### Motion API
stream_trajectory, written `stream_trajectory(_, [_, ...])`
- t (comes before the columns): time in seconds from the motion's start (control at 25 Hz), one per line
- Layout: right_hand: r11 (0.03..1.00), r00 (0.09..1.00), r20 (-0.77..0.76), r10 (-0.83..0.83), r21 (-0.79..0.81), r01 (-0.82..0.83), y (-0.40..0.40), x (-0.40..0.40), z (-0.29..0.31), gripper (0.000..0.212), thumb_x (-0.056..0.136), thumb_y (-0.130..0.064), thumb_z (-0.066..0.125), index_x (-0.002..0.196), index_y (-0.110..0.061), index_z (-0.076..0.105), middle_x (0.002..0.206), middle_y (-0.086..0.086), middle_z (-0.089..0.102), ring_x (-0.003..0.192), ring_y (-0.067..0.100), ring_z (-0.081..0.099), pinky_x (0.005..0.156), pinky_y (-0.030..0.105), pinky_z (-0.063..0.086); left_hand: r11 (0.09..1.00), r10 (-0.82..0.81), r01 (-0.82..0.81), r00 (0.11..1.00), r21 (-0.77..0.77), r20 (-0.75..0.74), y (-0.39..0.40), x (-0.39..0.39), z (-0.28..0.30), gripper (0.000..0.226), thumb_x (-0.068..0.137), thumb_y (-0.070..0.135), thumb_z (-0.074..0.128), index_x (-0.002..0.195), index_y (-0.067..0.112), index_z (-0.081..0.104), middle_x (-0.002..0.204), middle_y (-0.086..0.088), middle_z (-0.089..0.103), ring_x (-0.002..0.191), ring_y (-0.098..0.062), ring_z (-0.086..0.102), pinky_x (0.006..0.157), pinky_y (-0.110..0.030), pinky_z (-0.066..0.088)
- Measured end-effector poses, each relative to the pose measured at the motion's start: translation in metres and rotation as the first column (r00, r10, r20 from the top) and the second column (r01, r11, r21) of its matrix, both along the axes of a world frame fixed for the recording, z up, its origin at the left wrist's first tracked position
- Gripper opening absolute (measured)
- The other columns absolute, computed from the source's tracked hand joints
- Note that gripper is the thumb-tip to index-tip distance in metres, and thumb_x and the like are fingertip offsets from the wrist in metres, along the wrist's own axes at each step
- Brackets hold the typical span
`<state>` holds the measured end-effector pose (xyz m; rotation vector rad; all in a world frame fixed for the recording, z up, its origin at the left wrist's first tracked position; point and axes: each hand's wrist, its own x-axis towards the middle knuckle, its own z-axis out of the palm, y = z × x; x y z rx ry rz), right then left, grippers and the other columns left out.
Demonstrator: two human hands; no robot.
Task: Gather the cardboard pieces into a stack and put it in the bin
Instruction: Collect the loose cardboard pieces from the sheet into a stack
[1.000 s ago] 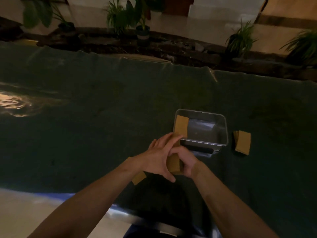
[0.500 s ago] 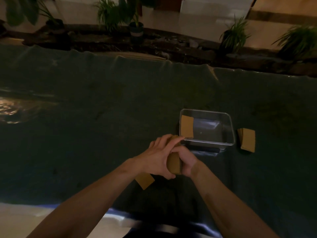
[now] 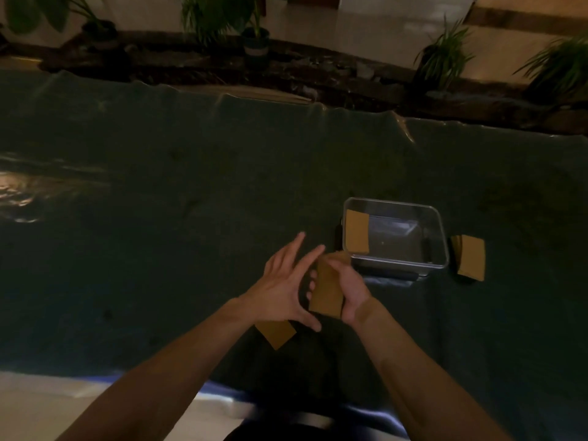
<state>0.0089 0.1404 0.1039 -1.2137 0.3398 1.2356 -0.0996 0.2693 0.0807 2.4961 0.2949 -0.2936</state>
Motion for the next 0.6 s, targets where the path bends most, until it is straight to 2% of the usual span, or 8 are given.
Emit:
stream_trajectory(0.08, [0.990, 0.987, -0.067, -0.144, 0.000, 0.144, -0.009, 0.012, -0.004, 0.033, 0.094, -0.038, 0.059, 0.123, -0.024, 0.058, 0.095, 0.013, 0.066, 0.077, 0.026, 0.064, 0.078, 0.046, 0.054, 0.984, 0.160, -0.143, 0.969, 0.103, -0.185, 0.019, -0.022, -0.033, 0.132, 0.059, 0.075, 0.073, 0.148, 0.049, -0.021, 0.161, -0.002, -0.030, 0.151, -0.034, -0.010, 0.118, -0.058, 0.008])
stream_trajectory(0.16, [0.980, 0.977, -0.082, -0.199, -0.007, 0.199, -0.017, 0.020, -0.009, 0.036, 0.091, -0.041, 0.061, 0.124, -0.025, 0.057, 0.099, 0.013, 0.065, 0.081, 0.027, 0.065, 0.082, 0.049, 0.055, 0.958, 0.278, -0.225, 0.883, 0.180, -0.378, 0.025, -0.048, -0.063, 0.122, 0.068, 0.072, 0.068, 0.153, 0.041, -0.014, 0.163, -0.008, -0.021, 0.151, -0.038, -0.002, 0.117, -0.060, 0.016])
stream_trajectory(0.2, [0.980, 0.976, -0.081, -0.200, -0.012, 0.199, -0.020, 0.022, -0.011, 0.040, 0.090, -0.043, 0.063, 0.125, -0.025, 0.057, 0.100, 0.013, 0.065, 0.082, 0.028, 0.065, 0.082, 0.049, 0.055, 0.950, 0.302, -0.232, 0.851, 0.209, -0.429, 0.021, -0.058, -0.073, 0.117, 0.073, 0.068, 0.067, 0.155, 0.037, -0.009, 0.164, -0.010, -0.015, 0.150, -0.037, 0.002, 0.116, -0.059, 0.020])
stream_trajectory(0.4, [0.978, 0.974, -0.095, -0.206, -0.034, 0.204, -0.025, 0.019, -0.021, 0.047, 0.085, -0.049, 0.066, 0.125, -0.025, 0.059, 0.104, 0.013, 0.066, 0.085, 0.028, 0.066, 0.080, 0.049, 0.055, 0.922, 0.351, -0.252, 0.863, 0.293, -0.362, -0.001, -0.068, -0.088, 0.103, 0.077, 0.053, 0.072, 0.156, 0.024, 0.013, 0.157, -0.010, 0.018, 0.142, -0.033, 0.024, 0.111, -0.048, 0.035])
stream_trajectory(0.6, [0.981, 0.977, -0.104, -0.188, -0.065, 0.182, -0.028, 0.013, -0.026, 0.049, 0.083, -0.048, 0.068, 0.127, -0.028, 0.057, 0.113, 0.014, 0.064, 0.087, 0.030, 0.065, 0.082, 0.050, 0.054, 0.899, 0.416, -0.327, 0.843, 0.291, -0.340, -0.003, -0.057, -0.092, 0.094, 0.075, 0.054, 0.068, 0.152, 0.025, 0.022, 0.144, -0.007, 0.033, 0.133, -0.029, 0.036, 0.104, -0.044, 0.040])
